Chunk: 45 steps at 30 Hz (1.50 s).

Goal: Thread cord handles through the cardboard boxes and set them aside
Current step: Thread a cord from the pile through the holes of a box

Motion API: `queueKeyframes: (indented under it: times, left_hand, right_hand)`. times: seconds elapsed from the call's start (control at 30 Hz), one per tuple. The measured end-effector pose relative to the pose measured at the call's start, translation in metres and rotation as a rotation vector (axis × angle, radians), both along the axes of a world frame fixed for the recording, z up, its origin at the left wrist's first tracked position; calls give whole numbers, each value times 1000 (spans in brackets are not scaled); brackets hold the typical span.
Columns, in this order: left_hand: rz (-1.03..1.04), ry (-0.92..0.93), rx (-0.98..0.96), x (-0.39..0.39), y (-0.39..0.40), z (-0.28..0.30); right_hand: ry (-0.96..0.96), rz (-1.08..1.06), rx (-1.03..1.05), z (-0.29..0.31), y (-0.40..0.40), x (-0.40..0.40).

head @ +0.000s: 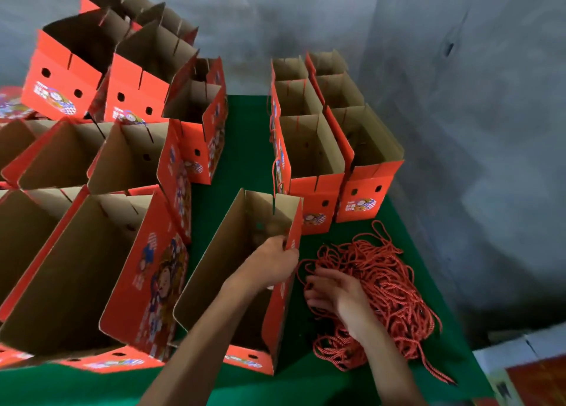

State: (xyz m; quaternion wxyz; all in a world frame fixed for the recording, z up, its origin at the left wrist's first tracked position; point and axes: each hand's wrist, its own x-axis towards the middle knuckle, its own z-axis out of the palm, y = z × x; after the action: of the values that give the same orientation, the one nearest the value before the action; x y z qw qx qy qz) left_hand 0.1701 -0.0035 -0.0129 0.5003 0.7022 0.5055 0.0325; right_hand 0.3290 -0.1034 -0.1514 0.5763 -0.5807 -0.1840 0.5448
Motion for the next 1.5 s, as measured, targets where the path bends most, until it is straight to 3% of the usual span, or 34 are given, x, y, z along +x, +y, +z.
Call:
queueKeyframes:
  times: [0.1,0.27,0.43,0.67,0.83,1.0,1.17,1.27,1.4,1.47,1.5]
  left_hand:
    - [13,-8,-150,-2,5,0]
    - [87,-95,-263,-4,9,-3]
    - [242,-165,-344,-4,4,-4]
    - [339,-197,-332,-9,12,-10]
    - [386,-188,-255,-12,19,-14]
    - [377,-133,-318,-22,22,-12]
    - [367,-204,-368,-32,29,-9]
    - [395,-237,-398,-41,32,-12]
    - [419,-275,-416,-57,39,-19]
    - [411,-302,-427,-64,44,-22]
    - [400,-314,-433,-68,46,-23]
  right_hand:
    - [-152,27,-53,-30,-5,-2]
    - [-928,299,-263,-71,-6,-8]
    - [-1174,527,-398,-89,2,-15]
    - [-1260,551,-308,-93,-2,-12]
    - [-1458,655,-327,-107,-16,-14]
    - [-1445,603,-397,-96,-3,-10]
    - [-1403,608,-478,-85,0,-15]
    - [-1484,637,-377,-81,1,-13]
    - [-1520,484,-110,-63,10,-13]
    - [-1454,398,-108,-42,26,-19]
    - [-1330,374,-120,-31,35,-23]
